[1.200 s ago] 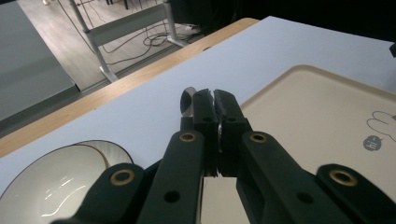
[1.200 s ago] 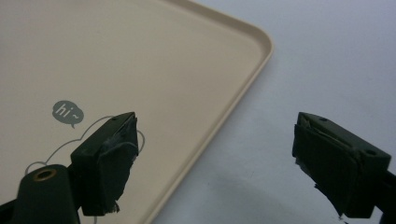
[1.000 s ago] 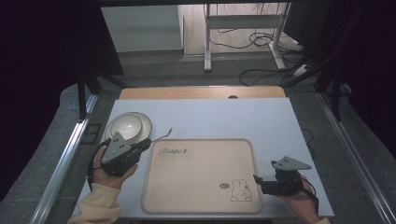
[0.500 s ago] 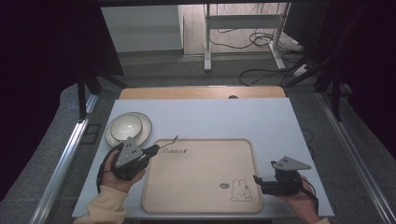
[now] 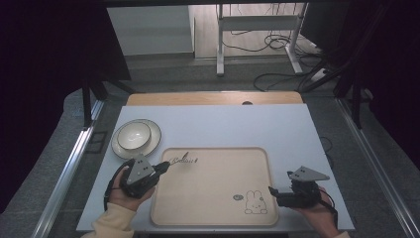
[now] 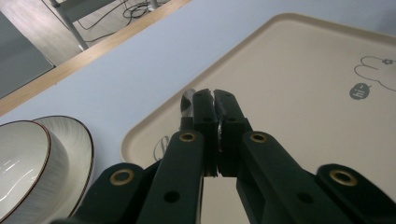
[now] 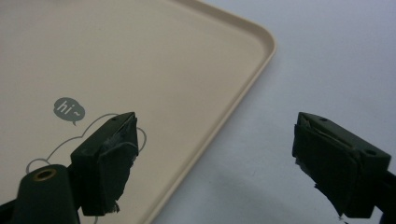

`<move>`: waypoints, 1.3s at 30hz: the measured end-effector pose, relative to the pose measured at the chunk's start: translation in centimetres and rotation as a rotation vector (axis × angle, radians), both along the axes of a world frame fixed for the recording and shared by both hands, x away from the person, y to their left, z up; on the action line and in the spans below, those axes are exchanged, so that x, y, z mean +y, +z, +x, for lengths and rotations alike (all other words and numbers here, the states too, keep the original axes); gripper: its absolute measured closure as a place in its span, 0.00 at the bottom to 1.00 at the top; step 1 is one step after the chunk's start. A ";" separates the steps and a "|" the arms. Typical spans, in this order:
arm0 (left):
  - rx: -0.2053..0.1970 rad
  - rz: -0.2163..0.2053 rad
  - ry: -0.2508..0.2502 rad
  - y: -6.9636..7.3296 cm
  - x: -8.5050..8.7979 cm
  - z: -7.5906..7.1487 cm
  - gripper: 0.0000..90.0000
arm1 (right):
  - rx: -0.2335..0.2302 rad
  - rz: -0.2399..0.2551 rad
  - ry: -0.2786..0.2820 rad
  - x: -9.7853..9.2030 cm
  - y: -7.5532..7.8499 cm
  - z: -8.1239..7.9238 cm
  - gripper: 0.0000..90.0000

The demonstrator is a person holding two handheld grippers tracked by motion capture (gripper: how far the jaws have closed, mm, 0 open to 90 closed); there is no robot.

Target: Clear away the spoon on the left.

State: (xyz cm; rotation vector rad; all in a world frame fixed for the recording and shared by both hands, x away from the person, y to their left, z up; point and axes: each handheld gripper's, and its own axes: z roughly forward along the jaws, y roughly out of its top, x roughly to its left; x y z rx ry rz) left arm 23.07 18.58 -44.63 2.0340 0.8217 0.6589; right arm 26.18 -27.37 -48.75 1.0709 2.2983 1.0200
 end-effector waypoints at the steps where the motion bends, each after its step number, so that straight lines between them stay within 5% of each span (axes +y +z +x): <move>1: -0.003 0.007 0.001 -0.1 0.0 0.0 0.99 | -0.001 -0.001 0.000 0.0 0.0 0.0 0.16; 35: -0.011 0.160 -0.029 -2.2 -1.9 -0.7 0.99 | 0.007 -0.009 0.002 0.1 -0.1 0.1 0.16; 39: -0.052 0.277 -0.047 -2.5 -3.5 -1.6 0.99 | 0.011 -0.009 0.004 0.1 -0.2 0.0 0.16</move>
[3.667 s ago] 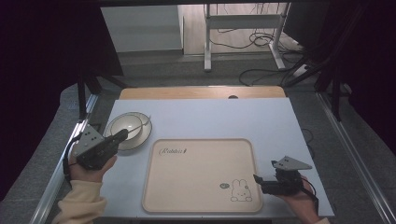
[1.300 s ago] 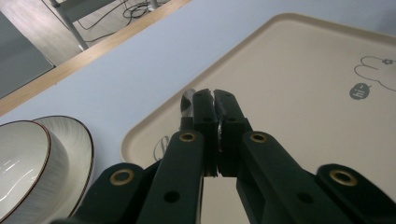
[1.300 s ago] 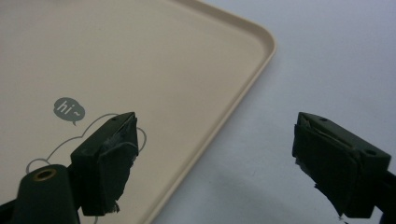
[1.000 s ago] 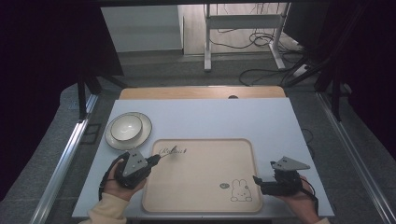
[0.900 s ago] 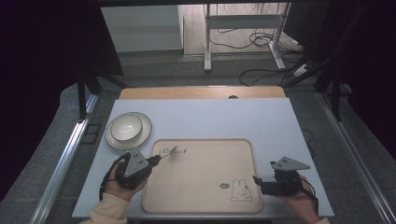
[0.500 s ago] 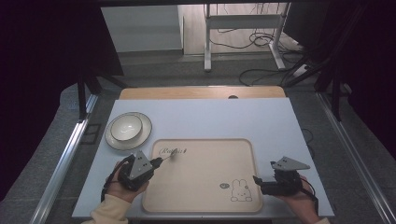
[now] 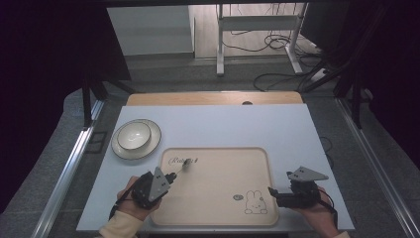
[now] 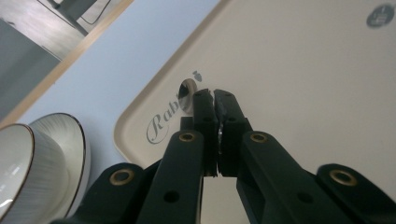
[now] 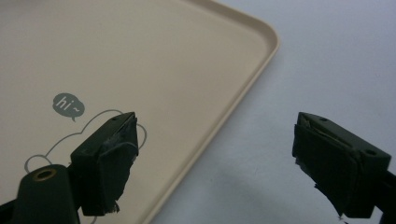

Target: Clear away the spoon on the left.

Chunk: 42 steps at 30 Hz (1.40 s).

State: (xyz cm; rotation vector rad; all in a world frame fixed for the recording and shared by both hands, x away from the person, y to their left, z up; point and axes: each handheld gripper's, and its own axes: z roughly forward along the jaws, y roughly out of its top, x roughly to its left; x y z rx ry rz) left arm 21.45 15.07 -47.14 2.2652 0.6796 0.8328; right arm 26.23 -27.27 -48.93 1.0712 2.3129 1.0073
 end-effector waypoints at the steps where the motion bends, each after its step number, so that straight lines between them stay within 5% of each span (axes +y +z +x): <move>1: -0.005 0.021 -0.006 -0.1 -0.3 -0.2 0.99 | 0.001 -0.001 0.001 0.0 0.0 0.0 0.16; 9: -0.001 0.088 -0.030 -0.6 -1.7 -0.7 0.98 | 0.007 -0.008 0.005 0.1 -0.1 0.0 0.16; 19: 0.046 0.104 -0.038 -1.4 -1.9 -0.8 0.98 | 0.017 -0.013 0.008 0.1 -0.2 0.0 0.16; 27: 0.055 0.166 -0.054 -2.2 -2.6 -0.9 0.97 | 0.026 -0.021 0.008 0.2 -0.3 0.1 0.16; 32: 0.091 0.185 -0.065 -2.8 -2.9 -0.8 0.95 | 0.030 -0.023 0.008 0.2 -0.3 0.1 0.16; 35: 0.120 0.238 -0.089 -3.3 -3.2 -0.7 0.95 | 0.031 -0.024 0.009 0.2 -0.3 0.1 0.16; 42: 0.187 0.242 -0.122 -3.9 -3.6 -0.4 0.92 | 0.033 -0.025 0.009 0.2 -0.4 0.1 0.16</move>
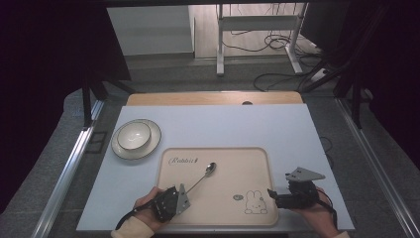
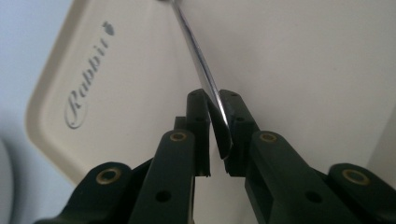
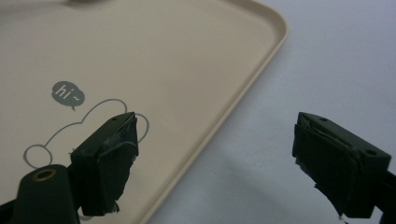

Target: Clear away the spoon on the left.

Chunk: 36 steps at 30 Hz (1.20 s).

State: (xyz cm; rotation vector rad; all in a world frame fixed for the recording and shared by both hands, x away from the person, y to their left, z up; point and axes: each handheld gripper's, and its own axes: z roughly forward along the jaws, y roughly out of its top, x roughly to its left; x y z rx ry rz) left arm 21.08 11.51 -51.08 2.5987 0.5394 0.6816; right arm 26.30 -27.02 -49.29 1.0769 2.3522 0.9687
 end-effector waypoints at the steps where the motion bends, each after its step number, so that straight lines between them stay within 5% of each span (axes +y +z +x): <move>1: 0.010 -0.004 -0.002 -0.1 0.0 0.0 0.92 | 0.000 0.000 0.000 0.0 0.0 0.0 0.16; 9: 0.074 -0.037 0.014 -0.3 0.2 0.5 0.85 | 0.001 -0.001 0.000 0.0 0.0 0.0 0.16; 14: 0.117 -0.097 0.060 -0.5 0.4 0.8 0.60 | 0.001 0.001 0.000 0.0 0.0 0.0 0.16; 21: 0.080 -0.191 0.120 0.8 1.0 1.2 0.38 | -0.001 0.002 0.004 -0.1 0.0 -0.1 0.16; 36: 0.017 -0.276 0.176 2.9 2.2 1.2 0.33 | 0.000 0.015 0.011 -0.4 0.0 0.2 0.16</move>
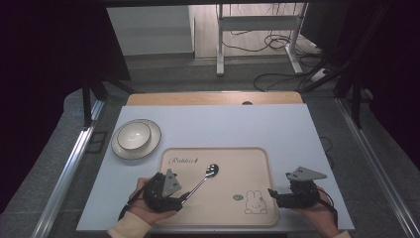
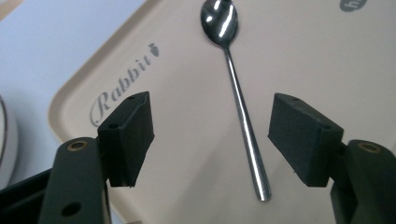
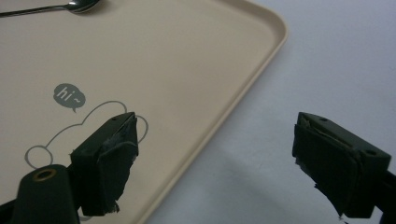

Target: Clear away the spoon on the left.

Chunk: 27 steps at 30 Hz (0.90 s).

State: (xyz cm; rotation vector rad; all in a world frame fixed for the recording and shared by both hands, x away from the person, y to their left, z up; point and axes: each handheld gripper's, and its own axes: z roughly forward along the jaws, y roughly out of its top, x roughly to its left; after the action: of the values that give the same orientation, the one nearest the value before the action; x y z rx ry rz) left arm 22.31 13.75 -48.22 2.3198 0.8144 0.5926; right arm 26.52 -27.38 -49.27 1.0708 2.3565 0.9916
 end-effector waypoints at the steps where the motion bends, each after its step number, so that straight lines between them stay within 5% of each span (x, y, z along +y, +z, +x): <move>1: -0.004 -0.005 0.007 0.1 0.2 0.0 0.33 | 0.000 0.000 0.001 0.0 0.0 0.0 0.16; 13: -0.073 -0.053 0.104 0.7 4.3 -0.3 0.29 | -0.017 -0.020 -0.004 0.3 0.3 -0.3 0.16; 27: -0.064 -0.106 0.254 -0.6 9.4 0.3 0.30 | -0.024 -0.019 -0.019 0.0 0.2 0.0 0.16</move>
State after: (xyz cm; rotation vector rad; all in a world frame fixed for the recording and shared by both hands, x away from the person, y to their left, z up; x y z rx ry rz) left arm 22.60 23.12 -48.83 2.1069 1.0922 0.7108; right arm 26.48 -27.38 -49.05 1.0664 2.3281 0.9679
